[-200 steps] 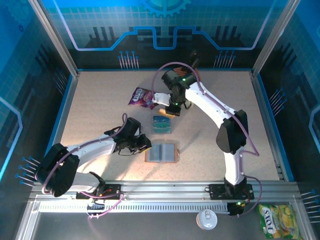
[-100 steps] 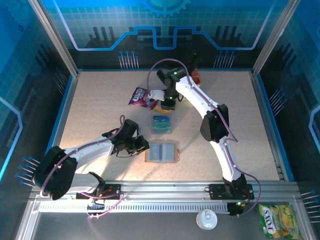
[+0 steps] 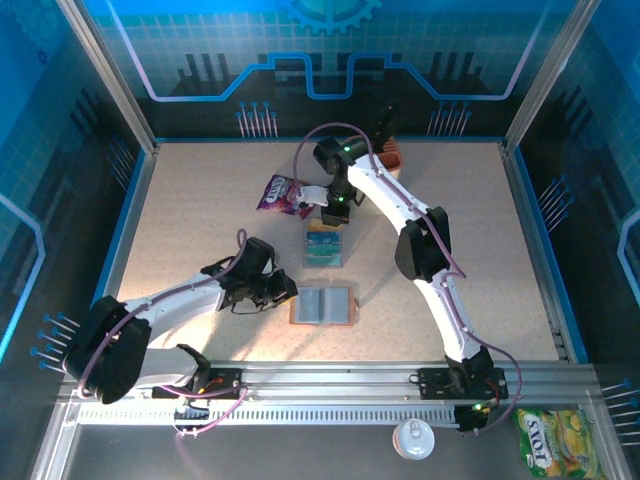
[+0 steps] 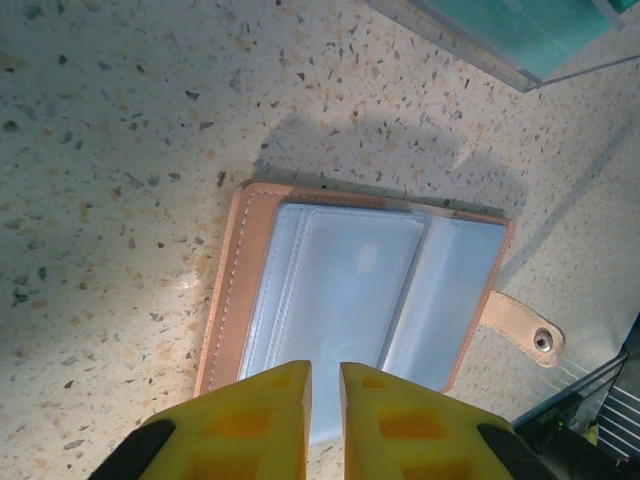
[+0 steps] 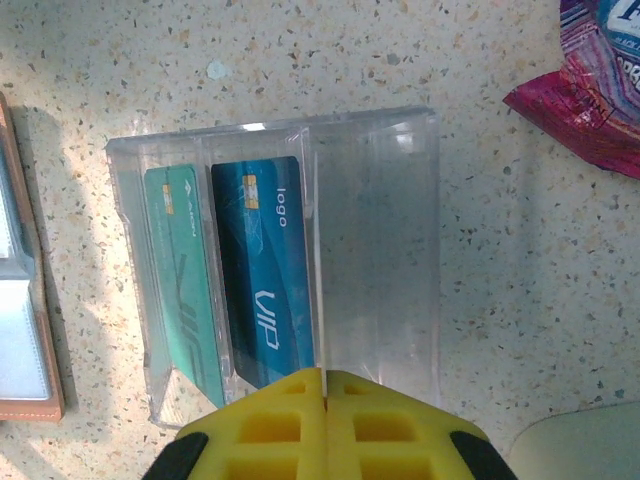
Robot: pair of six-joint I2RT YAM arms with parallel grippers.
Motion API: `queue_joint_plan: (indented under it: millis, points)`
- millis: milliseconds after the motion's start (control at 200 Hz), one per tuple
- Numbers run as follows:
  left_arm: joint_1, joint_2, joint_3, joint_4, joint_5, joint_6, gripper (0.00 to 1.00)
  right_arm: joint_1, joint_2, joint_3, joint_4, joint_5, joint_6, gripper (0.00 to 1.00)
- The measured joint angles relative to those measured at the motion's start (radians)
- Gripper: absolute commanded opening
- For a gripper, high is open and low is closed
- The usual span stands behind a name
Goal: Take the credit cards out of the card holder
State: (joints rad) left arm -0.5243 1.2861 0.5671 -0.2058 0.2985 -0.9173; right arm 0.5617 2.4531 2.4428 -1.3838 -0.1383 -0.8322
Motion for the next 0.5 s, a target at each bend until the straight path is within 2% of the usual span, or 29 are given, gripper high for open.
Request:
queue_joint_plan:
  millis: [245, 290, 350, 500]
  points:
    - [0.005, -0.006, -0.001, -0.006, 0.0, 0.0, 0.17, 0.001, 0.003, 0.0, 0.011, 0.0, 0.001, 0.03]
    - [0.005, -0.01, -0.002, -0.008, 0.0, 0.0, 0.17, 0.002, 0.003, 0.0, 0.014, 0.003, 0.001, 0.07]
    - [0.006, -0.013, -0.002, -0.009, 0.0, 0.0, 0.17, 0.002, 0.003, 0.0, 0.016, 0.007, 0.004, 0.17]
    - [0.006, -0.014, -0.002, -0.008, 0.0, 0.0, 0.17, 0.003, 0.006, 0.0, 0.029, 0.034, 0.014, 0.2]
